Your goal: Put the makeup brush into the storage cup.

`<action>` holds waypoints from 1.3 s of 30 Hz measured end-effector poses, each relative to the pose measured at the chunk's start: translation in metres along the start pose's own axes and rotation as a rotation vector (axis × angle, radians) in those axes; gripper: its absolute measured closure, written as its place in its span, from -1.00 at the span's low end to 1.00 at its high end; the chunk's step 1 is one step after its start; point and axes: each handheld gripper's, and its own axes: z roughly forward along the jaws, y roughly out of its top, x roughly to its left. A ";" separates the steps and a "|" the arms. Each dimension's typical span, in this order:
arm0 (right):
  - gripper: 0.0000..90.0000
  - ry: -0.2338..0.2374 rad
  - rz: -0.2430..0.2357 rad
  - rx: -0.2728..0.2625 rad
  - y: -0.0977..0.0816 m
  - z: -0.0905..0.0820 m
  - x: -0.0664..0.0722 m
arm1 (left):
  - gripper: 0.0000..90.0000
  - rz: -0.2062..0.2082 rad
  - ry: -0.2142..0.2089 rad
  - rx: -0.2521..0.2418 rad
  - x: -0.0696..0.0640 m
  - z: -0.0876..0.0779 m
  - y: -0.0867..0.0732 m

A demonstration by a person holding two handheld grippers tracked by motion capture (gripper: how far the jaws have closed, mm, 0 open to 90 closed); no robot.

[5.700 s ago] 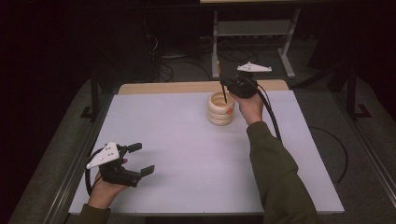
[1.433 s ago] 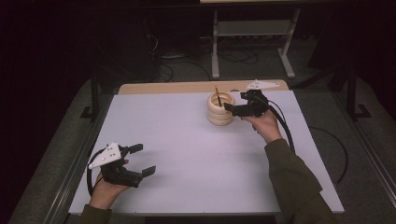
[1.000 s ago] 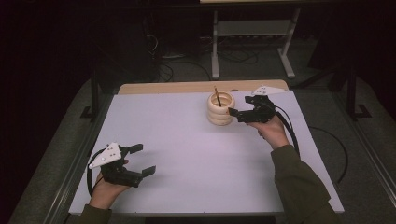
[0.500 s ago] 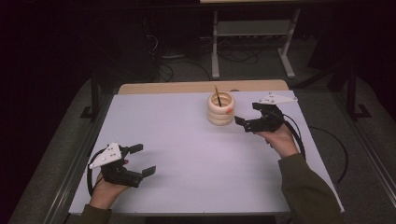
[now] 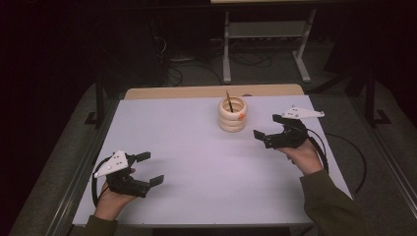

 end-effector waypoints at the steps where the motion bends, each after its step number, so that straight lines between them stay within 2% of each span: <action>1: -0.95 0.000 -0.002 0.008 0.000 -0.002 0.001 | -0.91 -0.002 -0.001 0.000 0.000 0.000 0.000; 4: -0.96 0.007 -0.010 0.019 -0.001 -0.009 0.004 | -0.91 -0.002 0.000 0.002 0.000 0.000 0.000; 7: -0.96 0.012 -0.019 -0.007 -0.005 -0.015 0.008 | -0.91 -0.001 0.001 0.002 0.000 0.000 0.000; 12: -0.96 0.016 -0.035 -0.005 -0.013 -0.023 0.014 | -0.91 -0.004 0.004 -0.003 0.000 -0.001 0.000; 17: -0.96 0.021 -0.031 -0.011 -0.020 -0.031 0.017 | -0.91 -0.003 0.005 -0.004 0.000 -0.002 0.000; 19: -0.96 0.016 -0.028 0.009 -0.022 -0.035 0.018 | -0.91 -0.002 0.005 -0.003 0.000 -0.002 0.000; 21: -0.96 0.015 -0.031 -0.013 -0.025 -0.039 0.019 | -0.91 -0.002 0.005 -0.003 0.000 -0.002 0.000; 29: -0.96 0.010 -0.030 -0.019 -0.037 -0.049 0.022 | -0.91 -0.003 0.008 -0.003 0.001 -0.002 0.000; 30: -0.96 0.009 -0.028 -0.032 -0.042 -0.054 0.023 | -0.91 -0.003 0.009 -0.002 0.001 -0.002 0.000; 39: -0.96 -0.009 -0.025 -0.022 -0.059 -0.066 0.023 | -0.91 0.002 0.001 -0.002 0.000 0.000 -0.001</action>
